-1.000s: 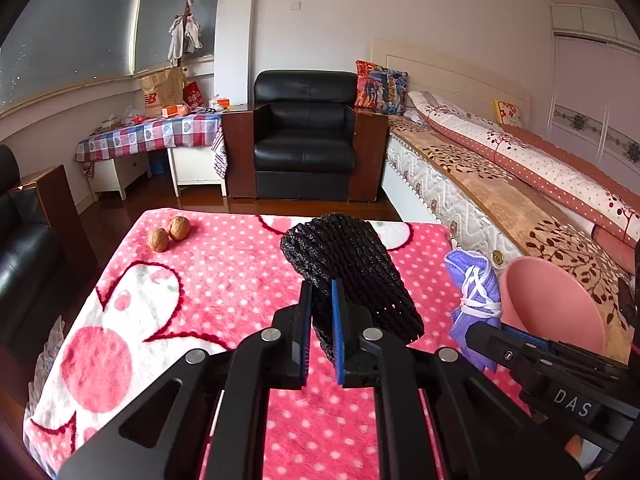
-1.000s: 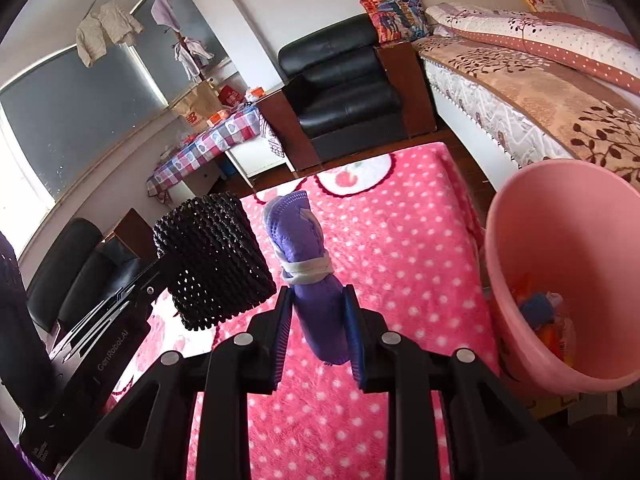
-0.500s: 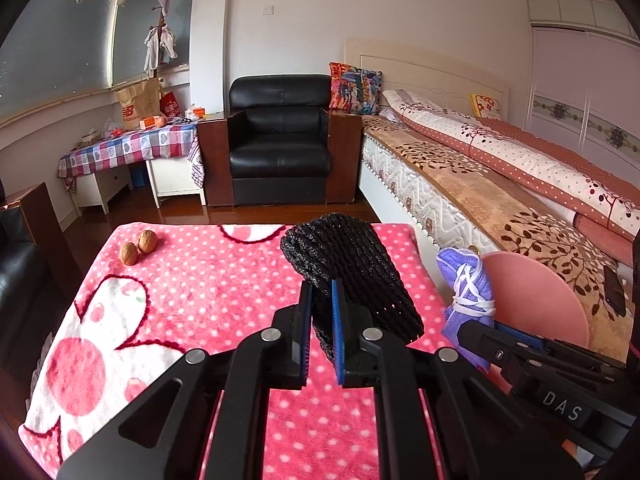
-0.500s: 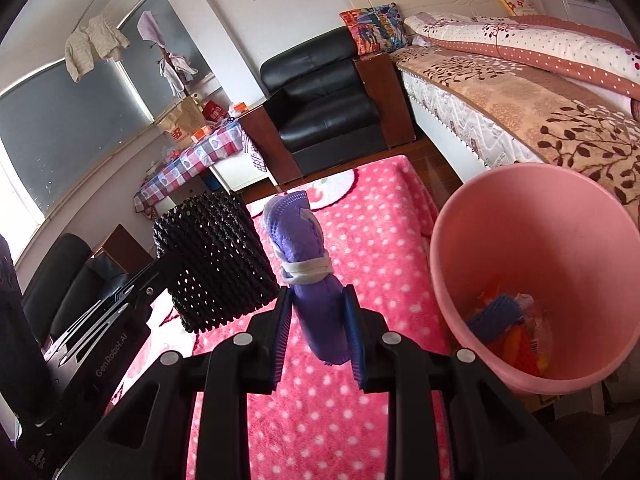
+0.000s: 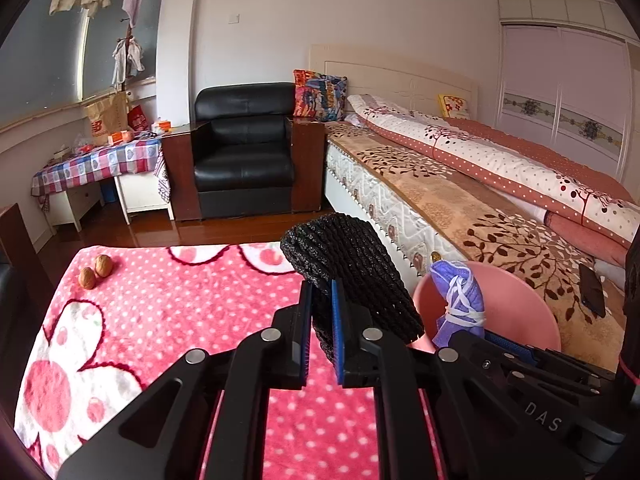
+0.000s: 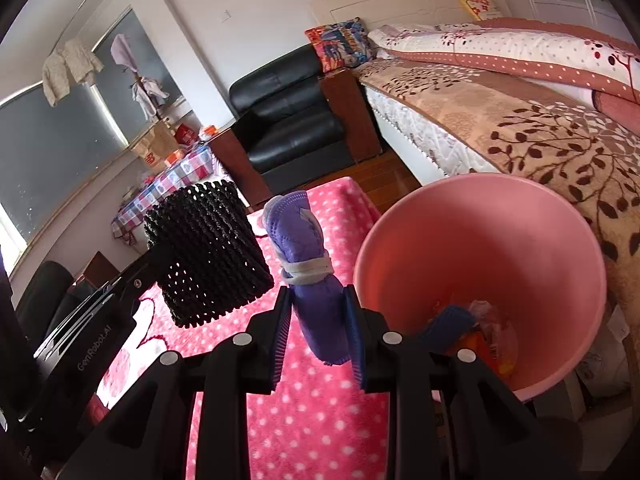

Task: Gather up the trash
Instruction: 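Carry the purple cloth and black net over the pink bucket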

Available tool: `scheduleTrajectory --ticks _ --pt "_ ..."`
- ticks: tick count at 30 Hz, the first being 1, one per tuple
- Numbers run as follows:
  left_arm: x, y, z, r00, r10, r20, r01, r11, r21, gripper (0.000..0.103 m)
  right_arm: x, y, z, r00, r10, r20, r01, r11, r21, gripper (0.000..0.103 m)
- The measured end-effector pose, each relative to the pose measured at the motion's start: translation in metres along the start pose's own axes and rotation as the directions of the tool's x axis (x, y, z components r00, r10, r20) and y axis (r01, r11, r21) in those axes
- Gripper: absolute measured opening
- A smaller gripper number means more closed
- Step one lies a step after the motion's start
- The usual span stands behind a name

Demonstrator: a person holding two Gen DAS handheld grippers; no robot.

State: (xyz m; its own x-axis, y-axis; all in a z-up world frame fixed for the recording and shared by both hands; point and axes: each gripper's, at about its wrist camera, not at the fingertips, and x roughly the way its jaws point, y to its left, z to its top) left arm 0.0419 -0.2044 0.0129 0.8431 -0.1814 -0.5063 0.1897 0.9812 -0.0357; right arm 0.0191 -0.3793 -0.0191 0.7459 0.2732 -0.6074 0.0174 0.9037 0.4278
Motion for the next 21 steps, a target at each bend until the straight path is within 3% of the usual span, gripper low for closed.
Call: scheduleTrajectory --ticks 21 --pt "0.043 -0.067 0.002 0.988 -0.15 -0.041 0.153 0.985 0.076 0.009 -0.009 -0.07 0.016 0.993 -0.111 0.046 0.105 0.987 0.121 0.027"
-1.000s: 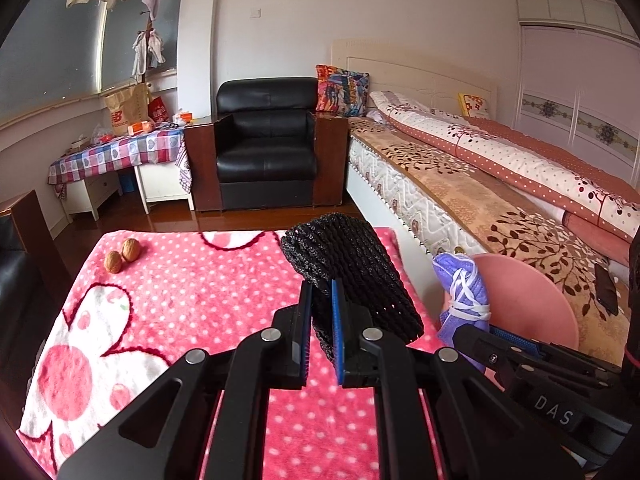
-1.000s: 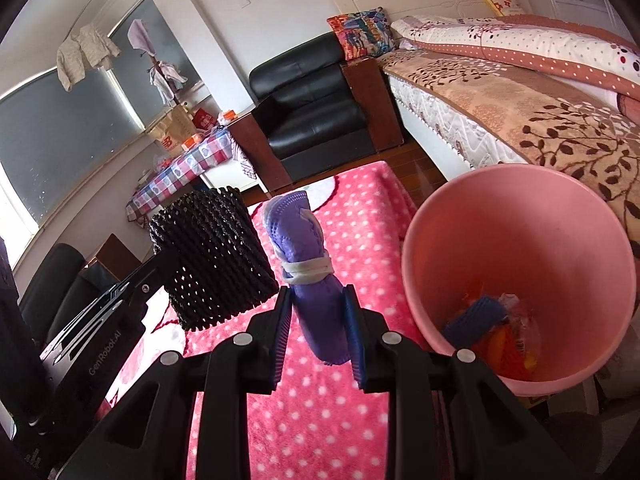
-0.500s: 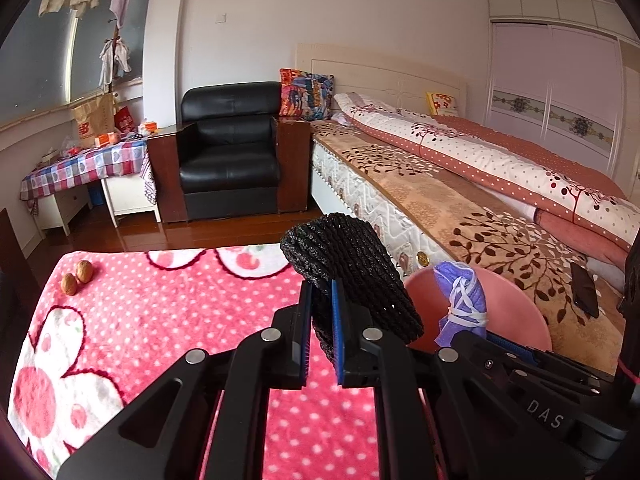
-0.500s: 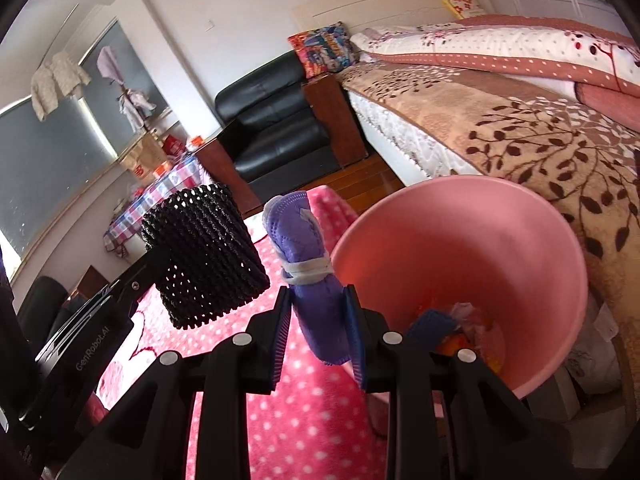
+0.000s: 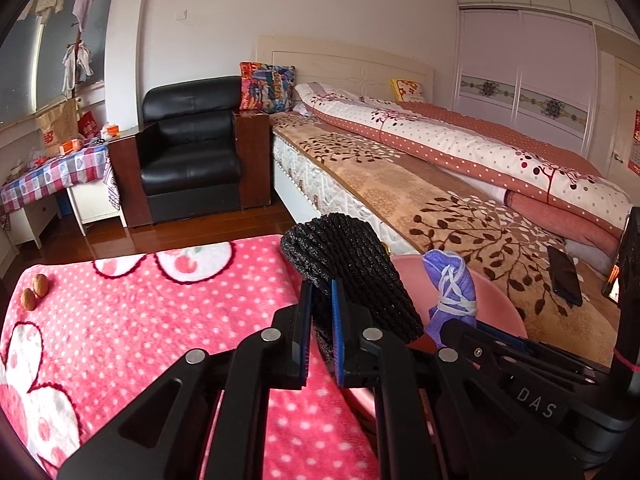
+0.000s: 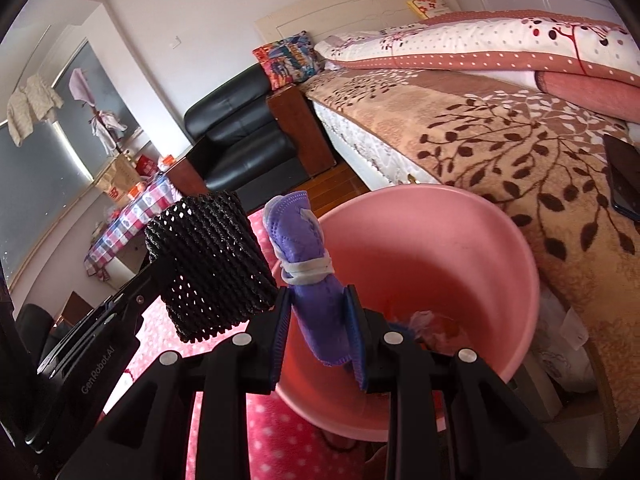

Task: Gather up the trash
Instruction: 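Carry the purple cloth and black net over the pink bucket, then open both tools to drop the cloth and net into the bucket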

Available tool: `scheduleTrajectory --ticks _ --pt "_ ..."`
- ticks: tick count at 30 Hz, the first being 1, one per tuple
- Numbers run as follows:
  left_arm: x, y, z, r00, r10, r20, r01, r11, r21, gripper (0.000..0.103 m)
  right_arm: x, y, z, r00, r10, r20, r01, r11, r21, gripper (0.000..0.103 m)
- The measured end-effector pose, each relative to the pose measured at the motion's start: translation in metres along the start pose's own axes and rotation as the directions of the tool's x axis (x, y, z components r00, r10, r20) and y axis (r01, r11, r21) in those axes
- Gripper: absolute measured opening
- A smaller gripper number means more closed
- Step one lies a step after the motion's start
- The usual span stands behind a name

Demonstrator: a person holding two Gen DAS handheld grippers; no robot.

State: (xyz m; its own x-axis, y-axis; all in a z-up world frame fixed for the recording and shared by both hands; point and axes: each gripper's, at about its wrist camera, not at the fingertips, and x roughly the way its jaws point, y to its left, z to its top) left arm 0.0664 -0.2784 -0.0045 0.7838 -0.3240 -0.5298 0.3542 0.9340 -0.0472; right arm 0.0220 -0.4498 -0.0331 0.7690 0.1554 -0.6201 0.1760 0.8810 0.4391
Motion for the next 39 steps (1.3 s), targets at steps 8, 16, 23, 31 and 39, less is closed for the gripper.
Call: scheduleTrajectory --ticks 8,16,23,31,39 --pt "0.015 -0.016 -0.001 1.0 -0.026 -0.017 0.026 0.999 0.018 0.009 0.004 -0.019 0.004 1.0 -0.027 -0.001 0.027 0.999 0.034 0.027" --pt "0.029 -0.025 -0.003 0.998 -0.049 -0.049 0.05 0.998 0.029 0.009 0.011 -0.031 0.006 0.998 -0.058 -0.007 0.058 0.997 0.052 0.027" --pt "0.043 -0.031 -0.006 0.992 -0.091 -0.089 0.094 0.995 0.03 0.009 0.019 -0.036 0.008 0.996 -0.081 -0.027 0.082 0.995 0.048 0.028" --pt "0.05 -0.031 -0.007 0.985 -0.133 -0.112 0.134 0.991 0.005 0.009 0.02 -0.043 0.011 0.995 -0.101 -0.023 0.102 0.993 0.059 0.028" --pt "0.048 -0.033 -0.004 0.985 -0.134 -0.106 0.136 0.991 0.015 0.01 0.017 -0.043 0.01 0.995 -0.1 -0.019 0.101 0.993 0.057 0.028"
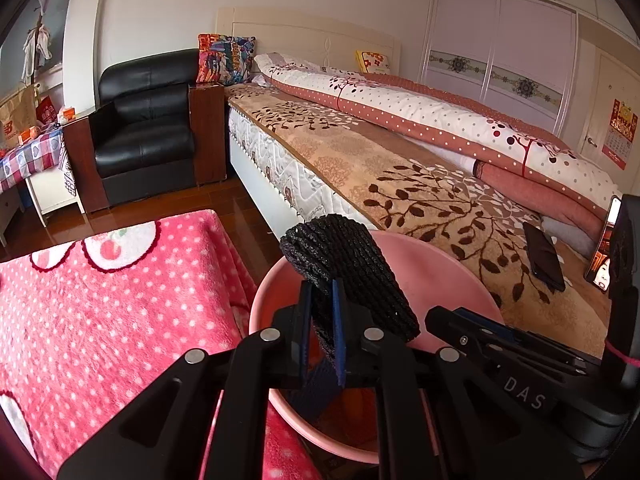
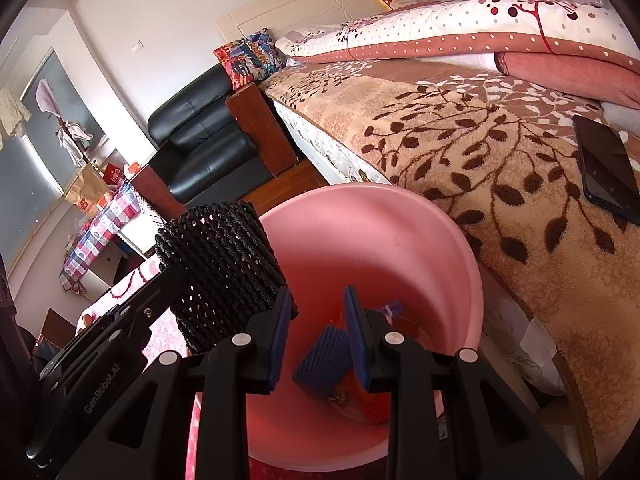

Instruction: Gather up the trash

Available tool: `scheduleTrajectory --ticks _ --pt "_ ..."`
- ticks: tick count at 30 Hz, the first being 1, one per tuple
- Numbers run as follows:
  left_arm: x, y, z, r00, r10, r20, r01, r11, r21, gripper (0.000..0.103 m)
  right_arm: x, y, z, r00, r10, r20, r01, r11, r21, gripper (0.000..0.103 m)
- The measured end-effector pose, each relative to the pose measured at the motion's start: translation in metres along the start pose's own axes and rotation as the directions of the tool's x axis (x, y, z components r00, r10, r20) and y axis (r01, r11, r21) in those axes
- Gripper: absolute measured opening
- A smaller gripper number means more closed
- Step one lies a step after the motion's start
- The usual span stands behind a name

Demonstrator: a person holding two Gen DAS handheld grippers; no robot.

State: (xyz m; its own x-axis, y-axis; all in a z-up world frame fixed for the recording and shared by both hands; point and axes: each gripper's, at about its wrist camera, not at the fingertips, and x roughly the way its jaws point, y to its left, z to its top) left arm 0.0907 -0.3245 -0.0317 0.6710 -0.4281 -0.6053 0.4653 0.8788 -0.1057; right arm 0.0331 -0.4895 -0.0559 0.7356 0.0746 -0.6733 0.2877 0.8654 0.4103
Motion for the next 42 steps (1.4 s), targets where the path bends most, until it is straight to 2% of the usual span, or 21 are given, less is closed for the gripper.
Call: scheduleTrajectory --ticks 1,5,8,21,31,37,42 --pt "0.0 0.0 0.0 1.0 -0.004 -0.001 0.004 1.0 0.001 0.013 -0.001 0.0 0.0 1.0 0.001 0.0 -0.001 1.0 0.0 0.028" --pt "-0.005 -0.001 0.001 1.0 -0.005 0.007 0.005 1.0 0.005 0.035 -0.001 0.0 -0.001 1.0 0.0 0.0 0.0 1.0 -0.001 0.028" --pt "-0.009 -0.003 0.002 1.0 -0.002 0.017 0.002 1.0 0.013 0.04 -0.003 0.001 -0.002 1.0 0.004 0.002 -0.004 1.0 -0.002 0.028" --pt "-0.04 -0.008 0.005 0.995 0.003 0.095 -0.007 0.999 0.051 0.041 -0.029 0.018 -0.011 0.998 0.009 0.056 -0.006 0.998 -0.061 0.035" --pt "-0.06 0.002 0.005 0.992 0.02 0.123 -0.024 0.999 0.029 0.041 -0.049 0.037 -0.019 0.994 0.009 0.107 0.004 0.993 -0.121 0.046" --pt "-0.072 0.012 0.004 0.989 0.034 0.146 -0.036 0.999 0.011 0.041 -0.06 0.051 -0.025 0.99 0.016 0.139 0.006 0.988 -0.155 0.059" --pt "-0.084 0.02 0.003 0.986 0.043 0.163 -0.045 0.999 0.005 0.041 -0.066 0.065 -0.028 0.987 0.023 0.162 0.009 0.98 -0.197 0.063"
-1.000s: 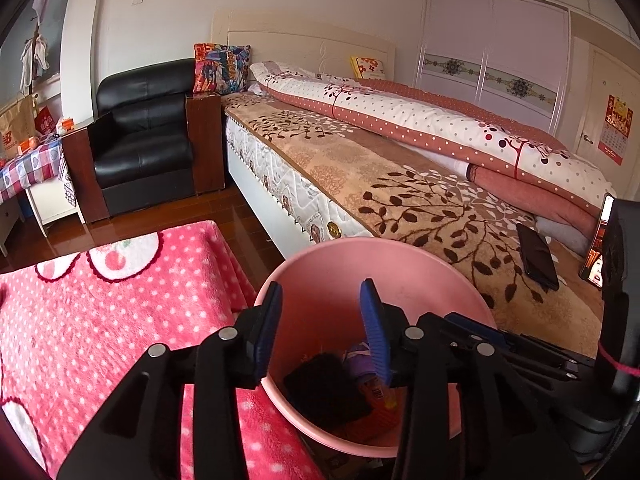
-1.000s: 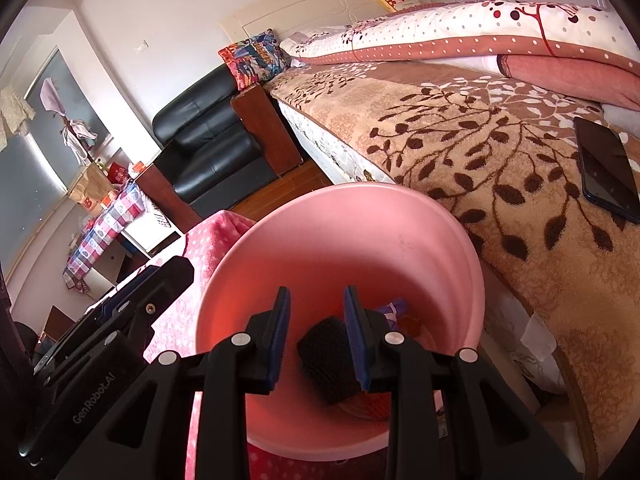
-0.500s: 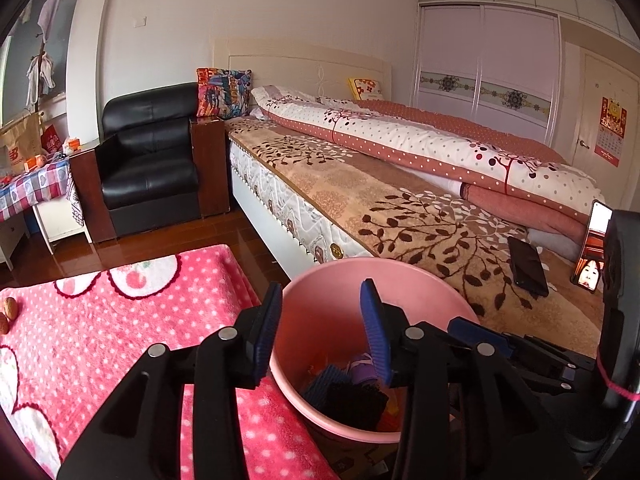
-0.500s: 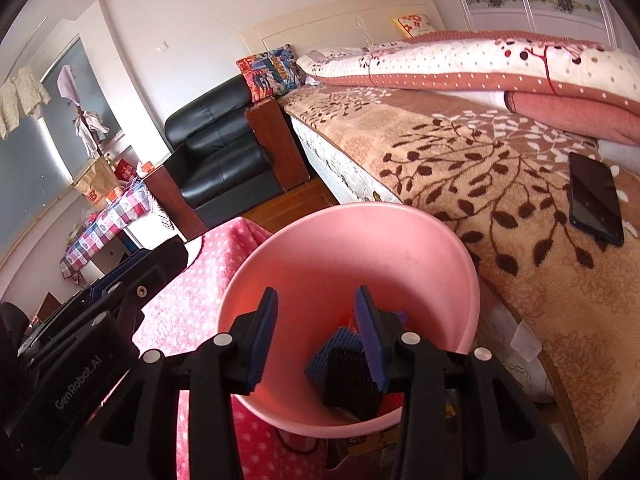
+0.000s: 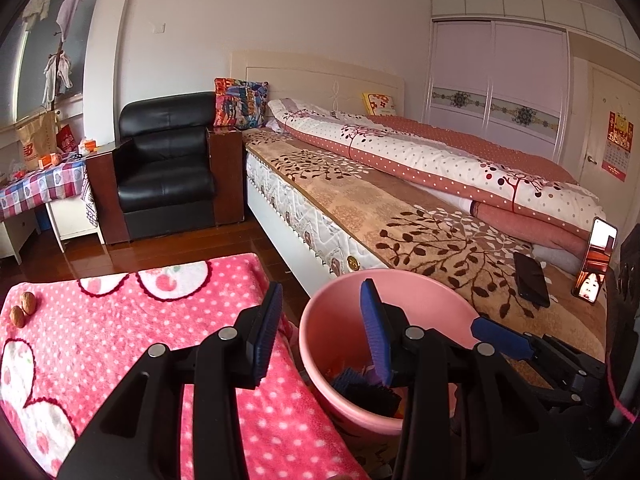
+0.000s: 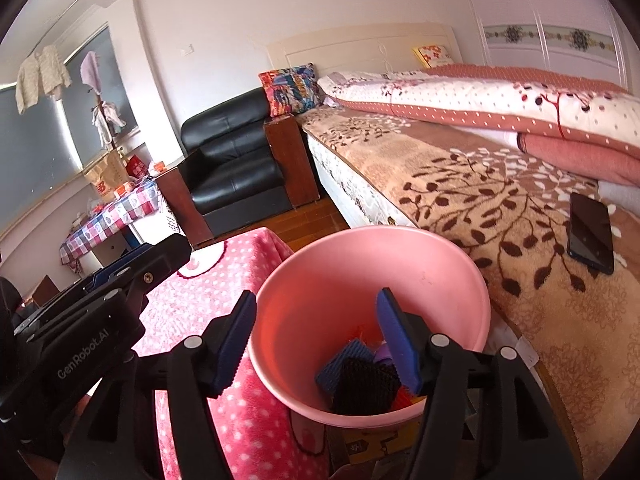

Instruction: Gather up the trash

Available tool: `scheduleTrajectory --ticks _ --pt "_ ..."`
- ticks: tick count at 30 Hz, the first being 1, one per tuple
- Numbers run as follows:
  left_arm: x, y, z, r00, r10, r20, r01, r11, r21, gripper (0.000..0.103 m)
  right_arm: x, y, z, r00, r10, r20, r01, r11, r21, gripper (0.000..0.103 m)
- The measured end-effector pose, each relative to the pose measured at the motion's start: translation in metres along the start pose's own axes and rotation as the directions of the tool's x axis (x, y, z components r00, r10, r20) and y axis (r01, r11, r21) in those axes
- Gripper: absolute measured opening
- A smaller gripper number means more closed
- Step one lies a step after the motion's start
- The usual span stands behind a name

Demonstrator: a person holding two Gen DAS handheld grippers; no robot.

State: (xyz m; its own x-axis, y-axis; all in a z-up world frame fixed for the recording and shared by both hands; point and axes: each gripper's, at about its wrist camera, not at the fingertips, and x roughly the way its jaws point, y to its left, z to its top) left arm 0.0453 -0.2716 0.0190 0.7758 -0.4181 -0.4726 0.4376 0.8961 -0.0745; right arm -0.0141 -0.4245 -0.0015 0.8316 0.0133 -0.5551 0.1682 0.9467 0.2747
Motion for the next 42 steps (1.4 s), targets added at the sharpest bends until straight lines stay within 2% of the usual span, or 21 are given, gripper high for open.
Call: scheduleTrajectory --ticks 5,13,24,42 --pt "-0.014 0.009 0.0 1.0 0.013 0.02 -0.013 1.0 0.0 0.041 -0.008 0.019 -0.002 1.0 0.008 0.028 -0.006 0.999 -0.041 0.07" --pt "-0.04 0.027 -0.002 0.998 0.042 0.052 -0.042 0.999 0.0 0.041 -0.019 0.047 -0.007 0.997 0.033 0.071 -0.027 0.996 -0.084 0.073" --pt "-0.068 0.047 -0.008 0.995 0.056 0.08 -0.055 0.998 -0.015 0.041 -0.029 0.081 -0.019 0.996 0.053 0.077 -0.043 0.991 -0.125 0.074" --pt "-0.094 0.067 -0.018 0.995 0.037 0.097 -0.032 0.998 -0.051 0.041 -0.042 0.104 -0.029 0.995 0.044 0.089 -0.032 0.99 -0.139 0.074"
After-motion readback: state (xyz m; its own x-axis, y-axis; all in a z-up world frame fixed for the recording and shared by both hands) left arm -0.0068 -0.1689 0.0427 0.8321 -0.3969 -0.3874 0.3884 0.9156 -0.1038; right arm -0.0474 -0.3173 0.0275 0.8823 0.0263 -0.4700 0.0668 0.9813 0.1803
